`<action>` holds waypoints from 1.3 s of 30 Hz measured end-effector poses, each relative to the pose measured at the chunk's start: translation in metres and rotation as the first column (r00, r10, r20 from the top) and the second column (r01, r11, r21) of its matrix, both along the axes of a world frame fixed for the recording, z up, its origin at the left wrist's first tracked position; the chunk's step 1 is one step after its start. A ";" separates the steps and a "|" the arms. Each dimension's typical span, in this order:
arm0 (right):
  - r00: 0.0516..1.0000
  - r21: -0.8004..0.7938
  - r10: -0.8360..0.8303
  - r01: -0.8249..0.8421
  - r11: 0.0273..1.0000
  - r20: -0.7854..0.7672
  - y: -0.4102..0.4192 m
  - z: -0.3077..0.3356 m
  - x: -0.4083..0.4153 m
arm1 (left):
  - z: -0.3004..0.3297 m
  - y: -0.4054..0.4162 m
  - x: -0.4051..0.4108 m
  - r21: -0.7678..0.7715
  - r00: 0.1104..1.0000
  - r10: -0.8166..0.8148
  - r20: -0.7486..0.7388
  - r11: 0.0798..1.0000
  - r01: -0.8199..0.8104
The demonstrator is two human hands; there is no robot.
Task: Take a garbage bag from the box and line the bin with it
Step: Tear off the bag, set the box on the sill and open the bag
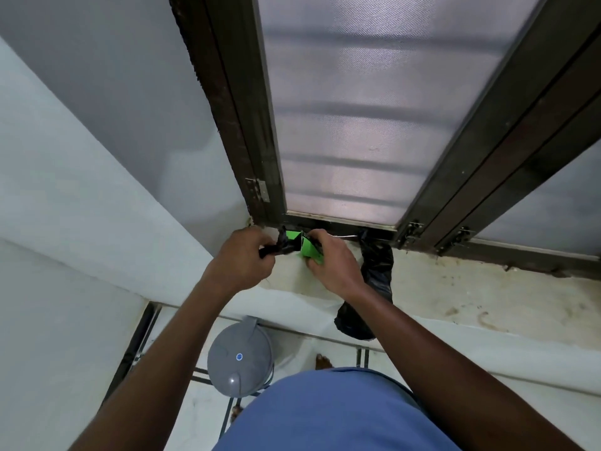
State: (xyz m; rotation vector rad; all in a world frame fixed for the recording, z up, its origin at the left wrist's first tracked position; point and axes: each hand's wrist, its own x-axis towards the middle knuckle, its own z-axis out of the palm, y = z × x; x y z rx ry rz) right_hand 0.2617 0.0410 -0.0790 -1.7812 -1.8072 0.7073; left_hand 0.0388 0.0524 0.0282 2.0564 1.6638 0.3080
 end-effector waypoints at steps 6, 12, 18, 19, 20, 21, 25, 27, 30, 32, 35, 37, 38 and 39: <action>1.000 -0.018 0.007 -0.006 1.000 0.028 -0.001 0.003 -0.005 | 0.004 0.017 0.019 0.076 0.991 -0.118 0.061 0.991 0.114; 0.999 -0.024 -0.020 0.021 0.999 0.037 0.001 0.006 -0.006 | -0.009 0.020 0.021 0.149 0.992 -0.087 0.090 0.986 0.073; 0.999 -0.025 -0.050 0.050 0.998 0.001 0.001 0.005 -0.011 | -0.025 0.016 0.029 0.039 0.952 0.051 0.301 0.997 -0.065; 0.998 -0.026 -0.055 0.055 0.998 -0.004 0.001 0.005 -0.010 | -0.027 0.015 0.030 0.089 0.947 0.086 0.311 0.989 -0.119; 0.998 -0.028 -0.061 0.060 0.998 -0.007 0.000 0.005 -0.010 | -0.030 0.014 0.029 0.140 0.955 0.121 0.270 0.977 -0.163; 0.998 -0.030 -0.064 0.064 0.997 -0.011 0.001 0.004 -0.009 | -0.033 0.014 0.028 0.158 0.963 0.168 0.209 0.966 -0.203; 0.998 -0.036 -0.065 0.065 0.997 -0.010 -0.001 0.002 -0.009 | -0.041 0.015 0.024 -0.168 0.916 0.338 0.216 0.937 -0.306; 0.997 -0.043 -0.075 0.075 0.996 -0.007 -0.001 0.003 -0.008 | -0.044 0.015 0.022 -0.190 0.862 0.354 0.362 0.934 -0.304; 0.997 -0.039 -0.073 0.072 0.997 -0.006 0.000 0.003 -0.008 | -0.039 0.012 0.025 -0.084 0.888 0.242 0.391 0.970 -0.228; 0.998 -0.032 -0.069 0.069 0.997 -0.007 -0.001 0.003 -0.009 | -0.040 0.010 0.028 -0.066 0.908 0.193 0.372 0.981 -0.182; 0.996 -0.017 -0.088 0.087 0.996 -0.011 0.000 0.005 -0.009 | -0.041 0.012 0.035 -0.020 0.911 0.181 0.371 0.982 -0.187; 0.996 -0.024 -0.089 0.088 0.996 -0.006 0.000 0.005 -0.008 | -0.041 0.015 0.040 0.002 0.874 0.235 0.426 0.966 -0.260; 0.996 -0.033 -0.086 0.086 0.996 -0.003 0.000 0.006 -0.007 | -0.038 0.016 0.042 -0.014 0.833 0.284 0.475 0.949 -0.316; 0.997 -0.042 -0.083 0.082 0.996 -0.001 -0.001 0.005 -0.006 | -0.037 0.017 0.043 -0.045 0.779 0.328 0.534 0.931 -0.362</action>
